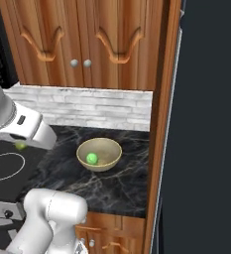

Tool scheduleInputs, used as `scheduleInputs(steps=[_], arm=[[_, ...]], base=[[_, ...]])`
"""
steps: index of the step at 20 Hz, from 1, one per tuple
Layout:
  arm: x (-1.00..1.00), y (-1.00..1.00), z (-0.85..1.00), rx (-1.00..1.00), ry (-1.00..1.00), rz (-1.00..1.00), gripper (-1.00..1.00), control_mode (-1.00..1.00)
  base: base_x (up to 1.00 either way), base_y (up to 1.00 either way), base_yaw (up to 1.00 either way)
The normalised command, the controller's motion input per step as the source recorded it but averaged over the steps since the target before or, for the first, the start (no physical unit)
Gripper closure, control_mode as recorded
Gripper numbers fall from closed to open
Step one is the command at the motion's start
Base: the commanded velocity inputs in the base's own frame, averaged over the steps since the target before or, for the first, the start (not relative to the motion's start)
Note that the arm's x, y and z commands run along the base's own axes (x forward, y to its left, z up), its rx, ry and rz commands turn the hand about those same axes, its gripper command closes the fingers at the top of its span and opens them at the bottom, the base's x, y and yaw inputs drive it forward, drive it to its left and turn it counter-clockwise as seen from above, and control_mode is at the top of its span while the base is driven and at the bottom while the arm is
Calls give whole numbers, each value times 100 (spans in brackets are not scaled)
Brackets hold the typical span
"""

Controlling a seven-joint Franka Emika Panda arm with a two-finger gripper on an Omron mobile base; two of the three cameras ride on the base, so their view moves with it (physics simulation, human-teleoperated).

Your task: Take the mango, corn, and lemon wedge from the freezer and place them in the bowl on the counter.

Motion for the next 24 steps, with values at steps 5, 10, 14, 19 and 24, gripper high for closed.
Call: scheduleInputs(steps=[5, 10, 14, 19, 24], arm=[[61, -7, -43, 0, 3, 0, 100, -100], [58, -17, -82, 0, 5, 0, 100, -100], [57, -18, -57, 0, 14, 0, 100, -100], [71, -21, -42, 0, 12, 0, 100, -100], [91, -18, -42, 0, 7, 0, 100, -100]], base=[[0, 0, 0], [0, 0, 0], [0, 0, 0], [0, 0, 0], [0, 0, 0]])
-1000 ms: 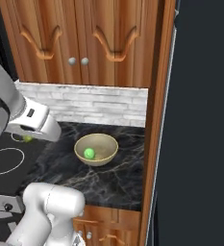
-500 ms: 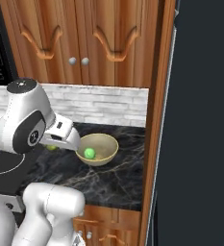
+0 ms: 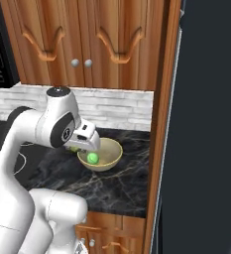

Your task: Take the mango, corn, and lemon wedge from the freezer and place them in the bowl on the counter.

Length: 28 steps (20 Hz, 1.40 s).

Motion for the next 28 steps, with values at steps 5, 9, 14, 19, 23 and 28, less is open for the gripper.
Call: scheduleInputs(steps=[5, 9, 14, 19, 23, 28], arm=[[74, -14, -70, 0, 4, 0, 100, -100], [61, -18, -66, 0, 5, 0, 100, -100], [60, -16, -48, 0, 6, 0, 100, -100], [62, -14, -32, 0, 7, 0, 100, -100], [62, -12, -33, 0, 8, 0, 100, -100], [46, -13, -33, 0, 7, 0, 100, -100]], base=[[0, 0, 0], [0, 0, 0], [0, 0, 0], [0, 0, 0], [0, 0, 0], [0, 0, 0]])
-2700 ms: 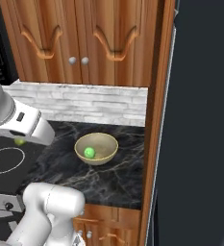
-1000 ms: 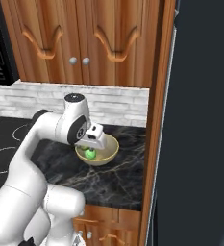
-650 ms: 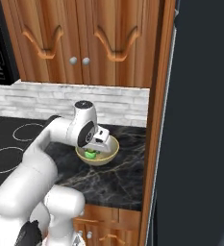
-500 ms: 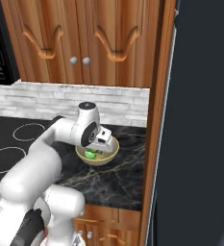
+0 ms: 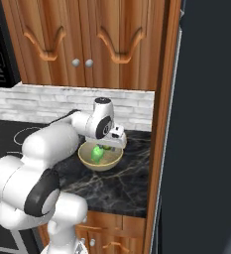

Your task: Take the mango, corn, and lemon wedge from the freezer and place them in the bowl on the counter.

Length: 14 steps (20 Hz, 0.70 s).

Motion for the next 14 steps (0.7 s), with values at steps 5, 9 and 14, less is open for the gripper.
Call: scheduleInputs(steps=[5, 9, 14], arm=[[6, -6, -32, 0, 2, 0, 100, -100], [-7, 0, -52, 0, 0, 0, 100, -100], [-31, 0, -16, 0, -7, 0, 100, -100]], base=[[0, 0, 0], [0, 0, 0], [0, 0, 0]])
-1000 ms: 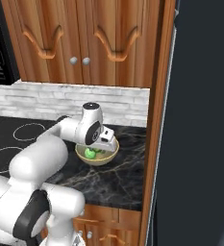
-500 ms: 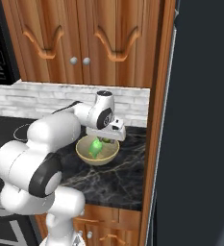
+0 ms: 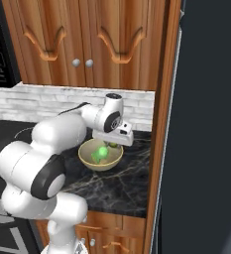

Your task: Take the mango, corn, and lemon wedge from the freezer and place them in the bowl on the counter.

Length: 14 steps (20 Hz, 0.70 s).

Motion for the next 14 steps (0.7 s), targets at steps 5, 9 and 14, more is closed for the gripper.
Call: scheduleInputs(steps=[5, 9, 14], arm=[[-27, 6, 0, 0, -11, 0, 100, -100], [7, 18, -8, 0, -1, 0, 100, -100], [48, 5, -9, 0, 5, 0, 100, -100]], base=[[0, 0, 0], [0, 0, 0], [0, 0, 0]])
